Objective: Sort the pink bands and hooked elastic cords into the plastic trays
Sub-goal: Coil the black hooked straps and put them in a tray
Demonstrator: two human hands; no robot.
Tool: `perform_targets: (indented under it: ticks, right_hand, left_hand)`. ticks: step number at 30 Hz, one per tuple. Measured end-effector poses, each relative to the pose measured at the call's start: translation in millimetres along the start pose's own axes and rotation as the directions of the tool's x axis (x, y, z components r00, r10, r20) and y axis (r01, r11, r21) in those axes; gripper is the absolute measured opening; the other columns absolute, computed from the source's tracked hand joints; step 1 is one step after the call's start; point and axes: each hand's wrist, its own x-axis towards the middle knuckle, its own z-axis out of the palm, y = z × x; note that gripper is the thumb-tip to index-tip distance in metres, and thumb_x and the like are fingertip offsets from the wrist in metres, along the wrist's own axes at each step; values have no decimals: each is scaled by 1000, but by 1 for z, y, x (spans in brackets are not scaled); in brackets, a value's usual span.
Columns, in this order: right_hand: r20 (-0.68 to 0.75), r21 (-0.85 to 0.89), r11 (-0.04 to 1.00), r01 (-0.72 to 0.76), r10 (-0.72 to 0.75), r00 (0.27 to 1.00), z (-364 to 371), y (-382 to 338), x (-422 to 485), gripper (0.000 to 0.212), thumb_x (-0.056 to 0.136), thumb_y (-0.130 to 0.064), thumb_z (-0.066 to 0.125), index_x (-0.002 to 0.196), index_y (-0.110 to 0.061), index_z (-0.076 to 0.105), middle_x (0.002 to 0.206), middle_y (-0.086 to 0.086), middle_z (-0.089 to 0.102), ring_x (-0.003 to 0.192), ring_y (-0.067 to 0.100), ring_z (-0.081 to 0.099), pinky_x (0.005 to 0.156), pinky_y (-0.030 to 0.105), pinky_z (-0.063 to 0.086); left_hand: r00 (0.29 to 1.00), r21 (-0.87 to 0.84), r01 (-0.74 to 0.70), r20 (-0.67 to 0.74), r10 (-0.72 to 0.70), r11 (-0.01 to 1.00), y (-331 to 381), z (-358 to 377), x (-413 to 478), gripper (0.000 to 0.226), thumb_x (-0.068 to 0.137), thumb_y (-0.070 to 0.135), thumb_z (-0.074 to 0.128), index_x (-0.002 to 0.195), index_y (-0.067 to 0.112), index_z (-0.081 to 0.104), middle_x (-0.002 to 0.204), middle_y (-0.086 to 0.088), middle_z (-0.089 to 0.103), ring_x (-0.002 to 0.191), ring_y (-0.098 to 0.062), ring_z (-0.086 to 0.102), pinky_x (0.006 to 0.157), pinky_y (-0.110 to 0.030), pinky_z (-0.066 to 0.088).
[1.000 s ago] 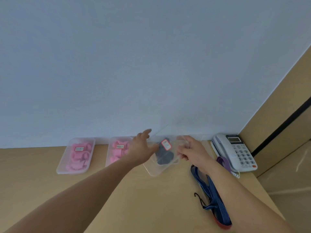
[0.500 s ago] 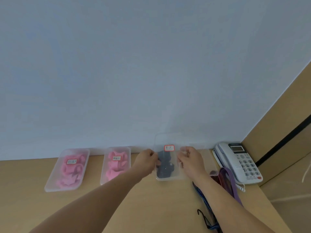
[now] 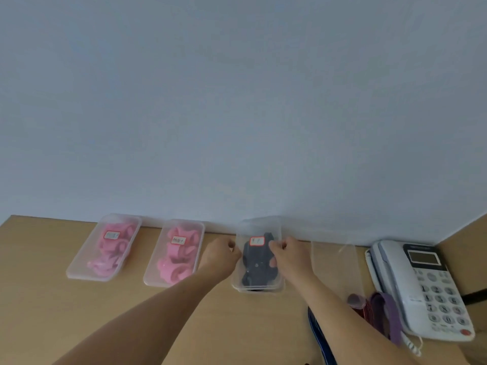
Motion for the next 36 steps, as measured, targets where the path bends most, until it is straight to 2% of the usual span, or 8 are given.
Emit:
perform_targets:
  ticks: [6,9,12,16,21,26,32,36]
  right_hand:
    - [3,-89,996,-22,23,1000,0,10,6,30,93,-30,54,79,-4,61,71,5,69,70,22,63,68,36,48]
    - [-6,-146,988,-47,46,999,-3,14,9,31,91,-32,53,67,-12,52,65,2,59,61,21,54,55,30,39]
    - [-1,-213,973,-88,90,996,-1,18,10,30,92,-36,52,69,-17,48,68,0,53,64,21,52,56,29,35]
    - [-49,-306,941,-142,133,990,-1,19,12,31,91,-45,51,86,-14,55,82,-1,62,76,21,61,57,30,40]
    - [-99,-411,902,-134,102,990,-3,20,15,37,97,-47,41,88,-17,61,82,0,65,76,21,63,64,31,49]
    - [-76,-275,952,-136,120,990,-4,22,26,21,96,-39,50,94,-19,52,86,-5,60,75,15,57,57,29,39]
    - [15,-120,971,-206,210,978,-2,29,28,22,90,-25,57,70,-17,53,74,1,61,68,17,55,62,30,40]
    - [70,-42,971,-236,238,969,0,31,25,19,87,-22,60,73,-14,50,79,8,63,74,24,59,68,32,43]
  left_hand:
    - [999,-1,18,49,-17,1000,-7,10,1,6,91,24,57,89,21,62,84,-1,68,77,-19,67,70,-31,54]
    - [997,-5,-1,80,2,1000,-9,14,5,12,93,26,55,99,18,63,86,0,66,80,-21,68,72,-30,53]
    - [995,-28,-6,98,9,1000,-10,15,8,6,94,23,54,93,20,60,83,0,67,77,-20,67,72,-33,56]
    - [987,-125,49,159,-29,991,-9,13,10,4,92,18,55,91,16,58,80,-6,69,65,-20,67,56,-31,54]
    - [963,-191,139,256,-87,972,-3,8,13,5,87,9,50,87,11,54,73,-13,67,57,-23,60,46,-27,45]
    - [954,-200,163,284,-102,966,-3,8,15,5,87,11,53,91,13,53,75,-11,67,58,-21,60,44,-25,40]
    - [950,-268,159,305,-73,950,-1,5,15,37,84,10,62,118,20,51,77,-7,64,64,-22,63,50,-28,49]
    - [951,-112,95,303,-57,989,2,-1,16,54,84,12,65,133,18,45,89,-6,65,76,-22,64,61,-29,52]
